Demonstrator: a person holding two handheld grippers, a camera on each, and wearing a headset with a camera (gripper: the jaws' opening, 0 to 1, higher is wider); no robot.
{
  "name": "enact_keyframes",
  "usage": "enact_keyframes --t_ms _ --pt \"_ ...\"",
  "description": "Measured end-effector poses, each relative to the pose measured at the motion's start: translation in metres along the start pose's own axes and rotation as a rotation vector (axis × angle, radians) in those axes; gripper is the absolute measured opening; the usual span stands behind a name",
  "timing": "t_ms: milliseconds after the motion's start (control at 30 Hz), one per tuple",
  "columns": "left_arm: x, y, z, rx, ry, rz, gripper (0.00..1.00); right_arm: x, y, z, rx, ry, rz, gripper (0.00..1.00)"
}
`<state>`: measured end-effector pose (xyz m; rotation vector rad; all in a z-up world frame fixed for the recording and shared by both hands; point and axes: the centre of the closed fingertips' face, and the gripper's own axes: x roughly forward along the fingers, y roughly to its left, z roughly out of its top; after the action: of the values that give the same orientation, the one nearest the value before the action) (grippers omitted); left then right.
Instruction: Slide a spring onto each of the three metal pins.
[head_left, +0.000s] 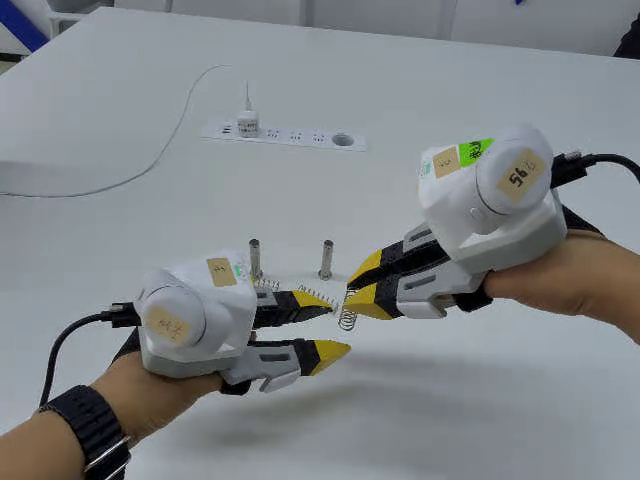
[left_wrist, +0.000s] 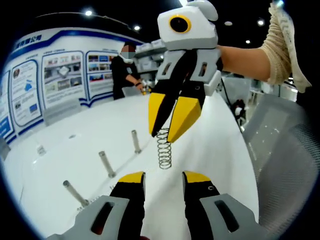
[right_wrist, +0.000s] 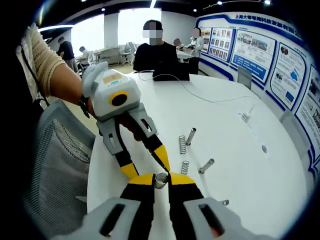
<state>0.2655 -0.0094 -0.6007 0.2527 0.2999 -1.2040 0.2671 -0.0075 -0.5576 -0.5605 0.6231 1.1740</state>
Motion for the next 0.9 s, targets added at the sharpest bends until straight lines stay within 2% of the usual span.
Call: enact_keyframes --t_ms 433,900 --pt "-0.019 0.015 -0.009 -0.056 -0.003 0.073 0.47 -0.015 -0.015 -0.005 0.023 -0.002 -0.048 0.11" --pt "-0.044 0.038 -0.021 -0.09 0.005 0.162 0.57 -0.032 -0.037 -0.009 0.05 -0.006 -0.109 0.11"
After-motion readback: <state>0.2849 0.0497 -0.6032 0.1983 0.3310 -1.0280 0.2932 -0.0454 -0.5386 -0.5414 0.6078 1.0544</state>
